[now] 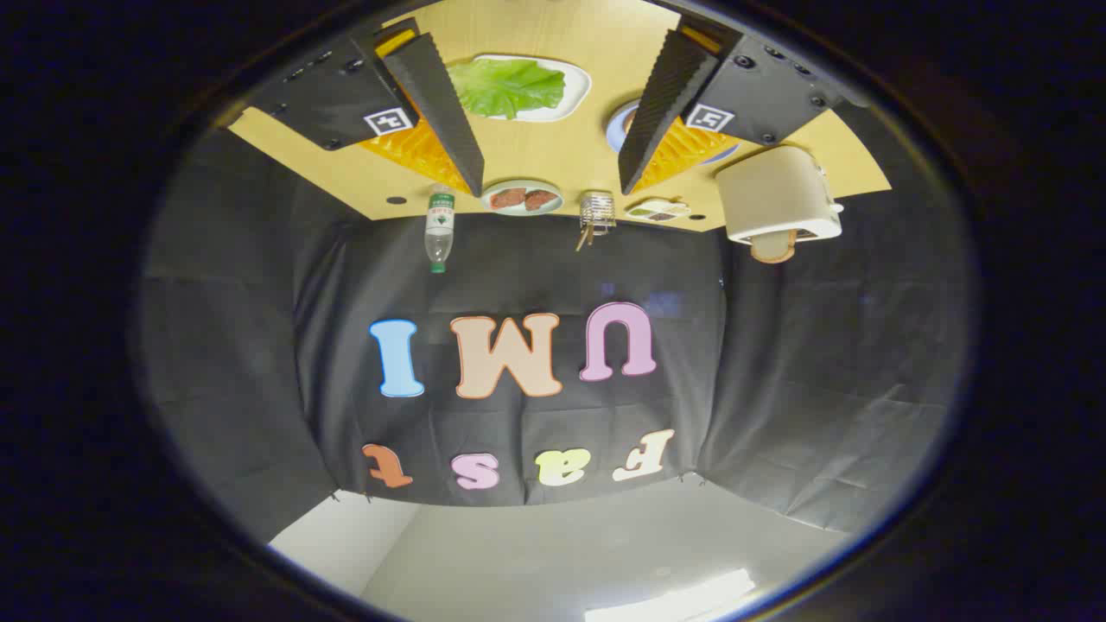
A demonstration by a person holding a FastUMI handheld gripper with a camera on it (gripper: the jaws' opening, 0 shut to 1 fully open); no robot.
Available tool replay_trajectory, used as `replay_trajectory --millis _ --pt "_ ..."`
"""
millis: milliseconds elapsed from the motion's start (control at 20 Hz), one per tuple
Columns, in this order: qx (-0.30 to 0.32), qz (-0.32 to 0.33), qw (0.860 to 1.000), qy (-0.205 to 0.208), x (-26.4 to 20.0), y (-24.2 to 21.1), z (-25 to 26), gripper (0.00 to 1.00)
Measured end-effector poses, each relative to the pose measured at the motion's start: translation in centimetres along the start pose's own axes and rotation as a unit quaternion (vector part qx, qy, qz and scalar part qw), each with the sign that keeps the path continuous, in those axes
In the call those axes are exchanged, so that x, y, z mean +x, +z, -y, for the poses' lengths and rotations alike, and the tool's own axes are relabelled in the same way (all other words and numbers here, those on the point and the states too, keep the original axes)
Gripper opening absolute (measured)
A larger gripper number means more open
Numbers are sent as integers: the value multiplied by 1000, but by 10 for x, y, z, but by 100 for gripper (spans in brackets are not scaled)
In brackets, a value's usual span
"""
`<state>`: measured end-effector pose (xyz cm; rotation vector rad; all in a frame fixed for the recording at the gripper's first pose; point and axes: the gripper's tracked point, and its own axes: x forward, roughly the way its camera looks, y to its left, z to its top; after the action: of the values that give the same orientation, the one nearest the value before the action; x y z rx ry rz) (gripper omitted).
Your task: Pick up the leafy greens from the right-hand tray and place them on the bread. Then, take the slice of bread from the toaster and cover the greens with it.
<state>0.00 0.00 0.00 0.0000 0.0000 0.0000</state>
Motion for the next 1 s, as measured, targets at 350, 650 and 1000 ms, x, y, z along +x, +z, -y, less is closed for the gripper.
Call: replay_trajectory --millis 350,650,1000 --pt "1 5 1000 -20 -9 10 17 98" --pt "-13 -2 999 -38 -17 15 28 98" --pt "-33 -24 998 -51 -25 23 36 98"
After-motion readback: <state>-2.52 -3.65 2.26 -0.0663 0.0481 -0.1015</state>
